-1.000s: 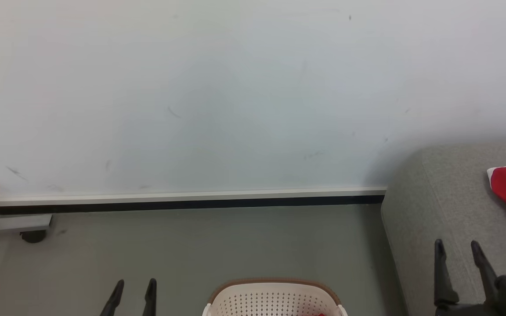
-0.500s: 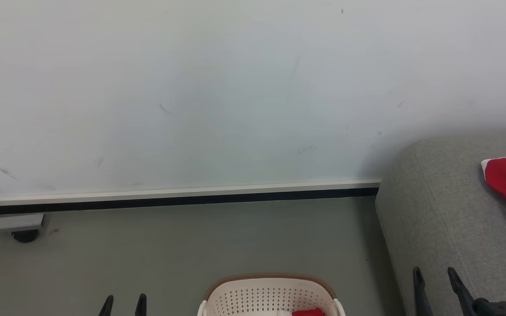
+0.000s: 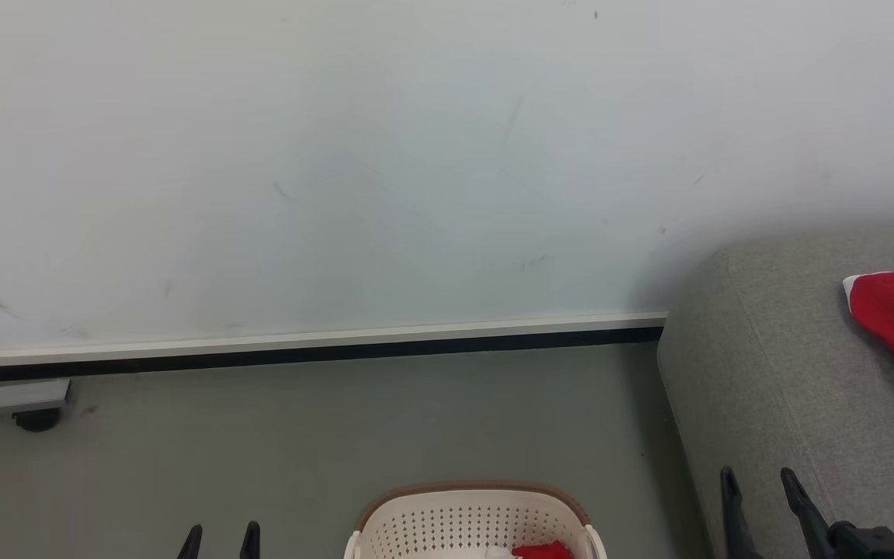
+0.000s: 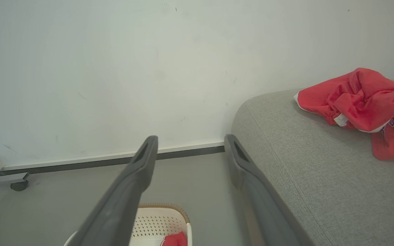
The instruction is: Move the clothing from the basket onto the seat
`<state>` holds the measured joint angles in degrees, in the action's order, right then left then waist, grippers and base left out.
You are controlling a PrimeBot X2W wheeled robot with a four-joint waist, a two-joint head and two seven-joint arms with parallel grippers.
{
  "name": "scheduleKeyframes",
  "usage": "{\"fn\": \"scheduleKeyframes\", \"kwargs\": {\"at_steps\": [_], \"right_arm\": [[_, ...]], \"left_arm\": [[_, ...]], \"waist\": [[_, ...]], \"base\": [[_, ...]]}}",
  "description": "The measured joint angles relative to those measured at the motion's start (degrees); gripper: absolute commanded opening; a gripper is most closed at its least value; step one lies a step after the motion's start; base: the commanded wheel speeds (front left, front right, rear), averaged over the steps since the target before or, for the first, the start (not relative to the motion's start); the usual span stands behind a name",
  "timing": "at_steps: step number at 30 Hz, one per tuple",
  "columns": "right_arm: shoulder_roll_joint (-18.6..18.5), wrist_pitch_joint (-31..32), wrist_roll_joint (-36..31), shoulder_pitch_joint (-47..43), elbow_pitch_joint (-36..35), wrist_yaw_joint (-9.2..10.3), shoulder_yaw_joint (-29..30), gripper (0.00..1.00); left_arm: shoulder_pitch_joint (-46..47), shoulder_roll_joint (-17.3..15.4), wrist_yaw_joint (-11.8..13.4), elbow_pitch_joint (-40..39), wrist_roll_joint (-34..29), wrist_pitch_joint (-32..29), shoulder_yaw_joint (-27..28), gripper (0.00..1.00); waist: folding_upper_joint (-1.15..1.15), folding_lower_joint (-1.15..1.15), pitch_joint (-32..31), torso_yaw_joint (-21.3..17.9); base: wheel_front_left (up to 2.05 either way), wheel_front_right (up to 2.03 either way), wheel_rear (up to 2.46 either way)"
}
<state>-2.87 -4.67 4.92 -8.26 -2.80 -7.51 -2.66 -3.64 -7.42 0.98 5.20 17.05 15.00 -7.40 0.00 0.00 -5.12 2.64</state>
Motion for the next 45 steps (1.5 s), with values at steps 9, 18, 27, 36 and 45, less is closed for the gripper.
{"fn": "scheduleKeyframes", "kwargs": {"at_steps": [9,18,27,36,45], "right_arm": [[0.01,-0.1,0.36,0.58,0.42,0.0,-1.11,1.0],[0.01,0.19,0.21,1.0,0.11,0.0,-1.64,1.0],[0.03,1.16,-1.13,2.95,-0.62,0.02,-4.83,1.0],[0.0,-0.11,-0.48,6.95,-0.81,0.02,-9.68,1.0],[-0.04,-5.27,2.5,12.57,0.71,0.02,-12.84,1.0]], "left_arm": [[0.08,1.03,-1.45,0.81,-1.48,0.0,1.13,1.0],[0.79,2.16,-3.27,2.15,-1.76,0.0,0.8,1.0],[5.5,3.59,-5.46,9.73,-1.4,0.02,-3.52,1.0],[15.1,3.99,-6.5,22.03,-0.85,-1.88,-6.24,1.0],[26.98,2.53,-7.35,30.87,-0.56,-4.42,-7.28,1.0]], "waist": [[0.0,0.0,0.35,-0.46],[0.0,0.0,0.85,-1.94],[0.0,0.0,2.52,-7.01],[0.0,0.0,7.11,-15.18],[0.01,0.01,16.9,-21.9]], "base": [[0.0,0.0,0.0],[0.0,0.0,0.0],[0.0,0.0,0.0],[0.0,0.0,0.0],[0.0,0.0,0.0]]}}
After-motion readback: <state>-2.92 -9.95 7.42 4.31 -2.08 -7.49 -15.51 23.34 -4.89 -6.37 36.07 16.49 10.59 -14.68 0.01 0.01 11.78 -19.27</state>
